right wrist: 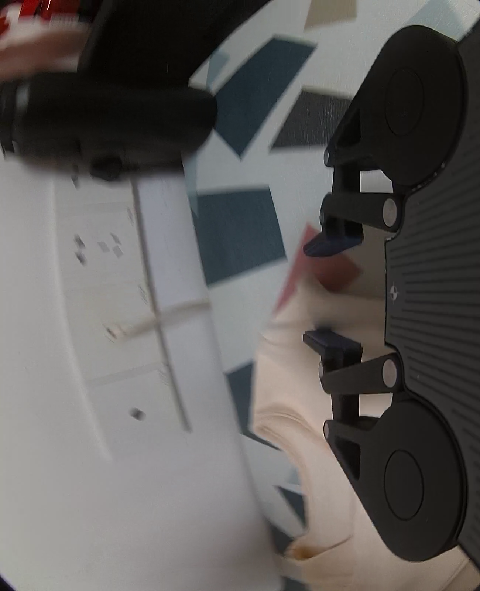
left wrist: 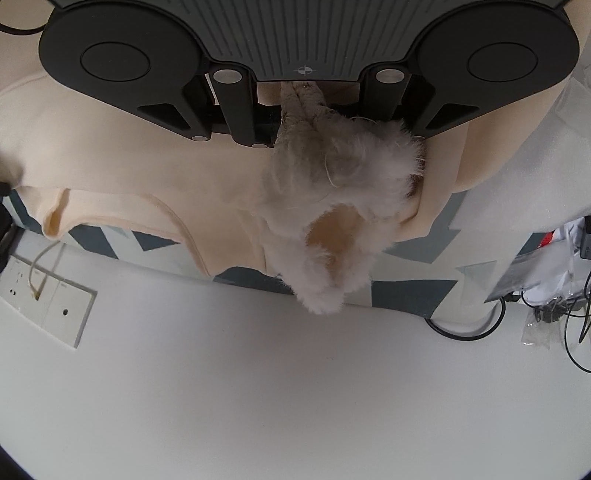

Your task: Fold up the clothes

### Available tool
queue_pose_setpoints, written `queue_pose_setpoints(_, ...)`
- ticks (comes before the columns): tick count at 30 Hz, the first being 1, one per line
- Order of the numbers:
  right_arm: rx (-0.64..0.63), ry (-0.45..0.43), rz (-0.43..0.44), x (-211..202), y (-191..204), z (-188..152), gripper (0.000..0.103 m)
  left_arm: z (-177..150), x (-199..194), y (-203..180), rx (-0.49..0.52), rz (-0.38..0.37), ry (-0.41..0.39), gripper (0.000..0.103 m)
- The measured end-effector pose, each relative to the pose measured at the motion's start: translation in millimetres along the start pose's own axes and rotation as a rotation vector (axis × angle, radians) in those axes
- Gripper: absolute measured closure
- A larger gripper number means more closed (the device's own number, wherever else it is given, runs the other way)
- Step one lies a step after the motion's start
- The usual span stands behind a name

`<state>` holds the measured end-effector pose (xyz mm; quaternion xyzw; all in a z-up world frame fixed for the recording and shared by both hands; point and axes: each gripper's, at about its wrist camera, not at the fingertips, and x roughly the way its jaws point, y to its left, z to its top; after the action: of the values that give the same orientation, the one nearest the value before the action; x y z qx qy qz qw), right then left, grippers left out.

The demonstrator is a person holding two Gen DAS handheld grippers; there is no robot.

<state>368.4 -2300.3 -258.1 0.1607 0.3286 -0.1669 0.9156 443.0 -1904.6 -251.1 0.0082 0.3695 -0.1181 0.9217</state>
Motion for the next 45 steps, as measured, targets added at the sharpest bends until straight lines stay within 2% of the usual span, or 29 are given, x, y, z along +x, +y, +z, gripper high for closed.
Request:
queue_pose_setpoints(4, -0.012, 0.038, 0.011, -26.1, -7.7, -9.2, 0.057, 0.5, 2.0, 0.0, -0.020, 0.011, 0.010, 0.084)
queue_pose_setpoints(8, -0.050, 0.054, 0.030, -60.9, -5.8, -31.9, 0.056, -0.8, 2.7, 0.2, -0.034, 0.013, 0.005, 0.084)
queue_pose_setpoints(12, -0.101, 0.133, 0.009, -67.9, 2.8, -61.7, 0.056, -0.5, 2.3, 3.7, -0.038, 0.000, 0.008, 0.083)
queue_pose_setpoints(14, -0.140, 0.122, -0.030, -67.7, 8.2, -71.9, 0.053, -0.9, -0.4, 9.3, -0.084, -0.018, 0.007, 0.086)
queue_pose_setpoints(16, -0.129, 0.116, -0.069, -66.0, 11.1, -72.5, 0.042, -0.7, -4.3, 12.8, -0.128, -0.023, 0.006, 0.089)
queue_pose_setpoints(17, -0.117, 0.119, -0.085, -63.9, 12.0, -71.4, 0.040, -0.2, -7.8, 11.6, -0.129, -0.019, 0.000, 0.090)
queue_pose_setpoints(20, -0.113, 0.119, -0.112, -61.0, 19.2, -72.0, 0.040, -0.2, -21.1, 2.8, -0.072, -0.004, -0.038, 0.091)
queue_pose_setpoints(22, -0.148, 0.105, -0.138, -62.1, 26.3, -74.0, 0.040, -3.8, -20.8, 1.6, -0.043, -0.001, -0.029, 0.091)
queue_pose_setpoints(25, -0.146, 0.080, -0.143, -66.4, 30.1, -69.1, 0.040, -7.8, -14.0, 9.0, -0.084, 0.006, -0.009, 0.091)
queue_pose_setpoints(30, -0.143, 0.032, -0.114, -73.7, 35.9, -57.7, 0.039, -7.6, -23.6, -4.5, -0.013, 0.034, -0.076, 0.092)
queue_pose_setpoints(33, -0.208, 0.094, -0.074, -63.9, 42.0, -62.6, 0.036, -10.3, -21.0, -8.1, -0.006, 0.054, -0.053, 0.091)
queue_pose_setpoints(35, -0.244, 0.141, -0.081, -56.2, 45.9, -70.7, 0.036, -13.7, -20.5, -16.8, 0.054, 0.081, -0.065, 0.091)
queue_pose_setpoints(37, -0.235, 0.142, -0.079, -55.4, 45.7, -75.3, 0.036, -14.9, -23.9, -31.6, 0.133, 0.094, -0.108, 0.091)
queue_pose_setpoints(40, -0.174, 0.148, -0.063, -54.8, 39.1, -74.7, 0.036, -16.2, -21.6, -55.7, 0.244, 0.040, -0.137, 0.086)
queue_pose_setpoints(42, -0.139, 0.153, -0.054, -53.9, 34.3, -73.0, 0.036, -17.8, -14.5, -68.2, 0.285, -0.021, -0.104, 0.083)
queue_pose_setpoints(44, -0.132, 0.144, -0.058, -55.1, 31.4, -72.1, 0.036, -20.5, -7.5, -79.2, 0.319, -0.075, -0.070, 0.070)
queue_pose_setpoints(45, -0.129, 0.140, -0.060, -55.8, 30.1, -71.7, 0.036, -22.2, -6.8, -82.5, 0.336, -0.090, -0.068, 0.060)
